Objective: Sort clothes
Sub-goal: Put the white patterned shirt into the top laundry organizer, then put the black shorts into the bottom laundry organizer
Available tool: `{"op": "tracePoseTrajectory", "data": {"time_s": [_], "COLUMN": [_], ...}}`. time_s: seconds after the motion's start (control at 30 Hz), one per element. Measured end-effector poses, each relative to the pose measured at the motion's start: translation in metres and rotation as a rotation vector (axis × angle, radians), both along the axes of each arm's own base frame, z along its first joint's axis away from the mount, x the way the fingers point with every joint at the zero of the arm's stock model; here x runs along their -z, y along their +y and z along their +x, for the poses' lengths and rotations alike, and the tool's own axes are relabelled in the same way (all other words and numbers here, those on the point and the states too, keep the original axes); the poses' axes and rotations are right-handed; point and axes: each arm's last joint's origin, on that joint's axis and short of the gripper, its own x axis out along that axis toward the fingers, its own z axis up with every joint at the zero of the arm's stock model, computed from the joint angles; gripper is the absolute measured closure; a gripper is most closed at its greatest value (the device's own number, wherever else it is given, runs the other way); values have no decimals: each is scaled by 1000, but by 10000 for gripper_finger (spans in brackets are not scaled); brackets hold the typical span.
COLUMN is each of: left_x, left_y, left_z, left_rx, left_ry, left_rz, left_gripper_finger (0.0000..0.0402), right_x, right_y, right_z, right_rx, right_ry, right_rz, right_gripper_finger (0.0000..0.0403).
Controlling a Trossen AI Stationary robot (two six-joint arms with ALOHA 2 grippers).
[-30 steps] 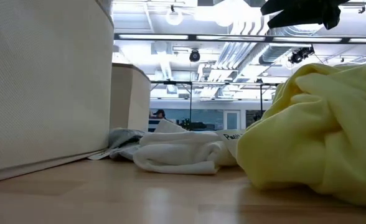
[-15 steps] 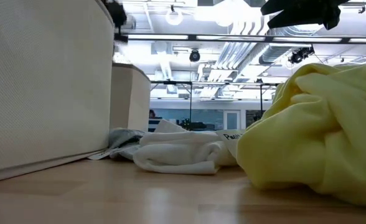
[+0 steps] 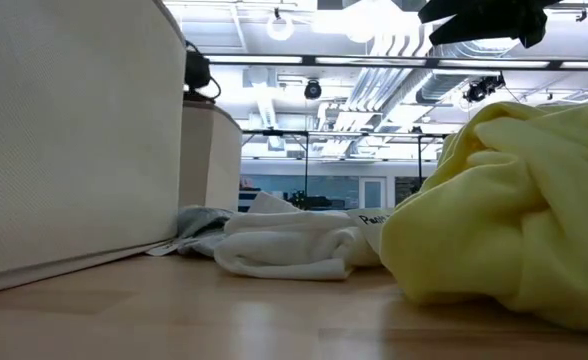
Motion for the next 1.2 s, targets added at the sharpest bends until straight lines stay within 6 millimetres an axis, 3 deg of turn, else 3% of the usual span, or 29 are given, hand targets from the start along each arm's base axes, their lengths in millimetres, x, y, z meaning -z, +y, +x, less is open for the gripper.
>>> {"op": "tracePoseTrajectory", "data": {"time_s": [0.2, 0.33, 0.5, 0.63, 0.83, 1.0, 1.2], "left_x": [-57, -100, -141, -155, -141, -99, -51], "left_y": [-13, -31, -70, -112, -170, -205, -233], "left_z": [-7, -14, -23, -28, -29, -27, -15], "left_rx": [-50, -96, -101, -10, 161, 257, 345], "left_ry": [-74, -146, -347, -519, -807, -1016, -1226], "left_rz": [5, 58, 144, 186, 230, 159, 44], "left_gripper_finger": [252, 228, 227, 230, 231, 231, 231], "right_x": [0, 0, 3, 7, 17, 24, 31], "right_y": [0, 0, -3, -14, -60, -129, -217], "right_z": [0, 0, -1, 0, 10, 18, 30], "right_rx": [0, -1, 14, 85, 229, 374, 300], "right_ry": [0, 3, 27, 41, 199, 429, 503], "right_rz": [-1, -4, -12, 17, 52, 98, 246], "right_gripper_finger": [215, 215, 215, 215, 214, 213, 173]}}
